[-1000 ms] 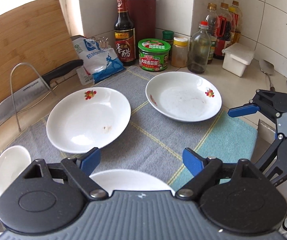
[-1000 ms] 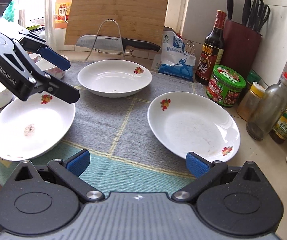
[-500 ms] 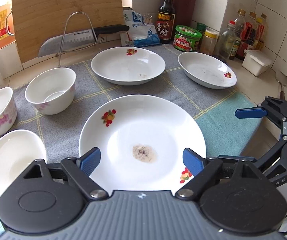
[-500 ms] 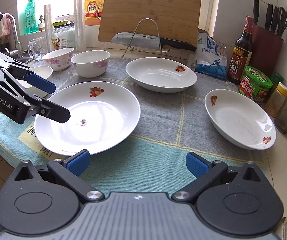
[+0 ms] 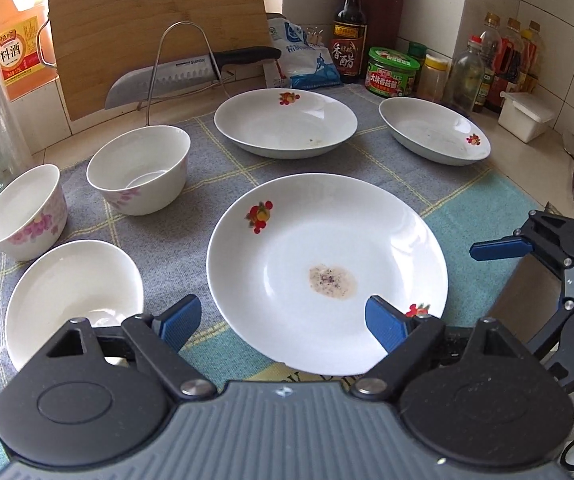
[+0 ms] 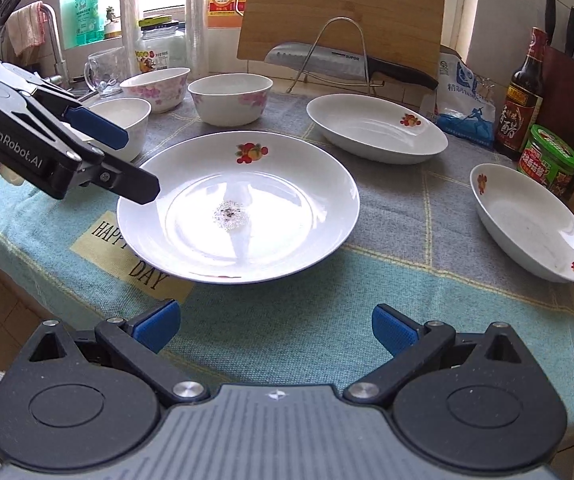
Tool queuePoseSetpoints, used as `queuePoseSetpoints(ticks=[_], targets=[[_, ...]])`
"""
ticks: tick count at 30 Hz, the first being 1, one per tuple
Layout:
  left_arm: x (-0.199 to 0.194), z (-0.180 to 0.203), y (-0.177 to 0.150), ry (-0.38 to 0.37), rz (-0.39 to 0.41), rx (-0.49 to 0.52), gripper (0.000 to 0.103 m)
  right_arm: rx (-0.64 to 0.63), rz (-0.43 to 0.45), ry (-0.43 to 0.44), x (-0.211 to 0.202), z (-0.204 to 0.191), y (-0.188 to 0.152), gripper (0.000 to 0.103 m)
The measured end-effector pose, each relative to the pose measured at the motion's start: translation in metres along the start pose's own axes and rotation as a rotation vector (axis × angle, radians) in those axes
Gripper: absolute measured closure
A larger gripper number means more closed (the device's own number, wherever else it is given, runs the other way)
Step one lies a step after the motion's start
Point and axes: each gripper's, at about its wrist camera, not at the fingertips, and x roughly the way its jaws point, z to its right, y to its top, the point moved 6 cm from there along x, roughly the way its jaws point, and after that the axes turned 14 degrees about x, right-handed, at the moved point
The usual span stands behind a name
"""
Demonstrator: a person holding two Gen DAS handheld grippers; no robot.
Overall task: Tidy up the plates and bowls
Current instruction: 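Move the left tool to the rim of the large stained white plate, then close the left tool on the stained plate rim and lift it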
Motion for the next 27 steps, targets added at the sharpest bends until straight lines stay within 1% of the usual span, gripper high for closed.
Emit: queuePoseSetpoints(ticks=[3,6,11,16,20,27], targets=[[0.007,-0.001,0.006,0.031,-0.018,-0.020,0.014,-0.047,0.000,0.045,0.009,0.004,0.001,0.000],[0.015,0.000,0.013,0.035,-0.033,-0.040,0.014,-0.098,-0.014,0.107,0.016,0.010,0.003,0.000],[0.029,-0.003,0.023,0.072,-0.075,-0.068,0.014,-0.167,-0.032,0.201,0.026,0.018,0.003,0.000],[0.039,-0.016,0.027,0.085,-0.116,-0.064,0.014,-0.212,-0.028,0.248,0.029,0.015,0.006,0.000],[0.051,-0.029,0.030,0.060,-0.138,-0.018,0.014,-0.203,-0.007,0.247,0.033,0.010,0.008,0.000],[0.070,-0.038,0.034,-0.077,-0.165,0.059,0.015,-0.162,0.015,0.209,0.036,0.005,0.009,0.000]])
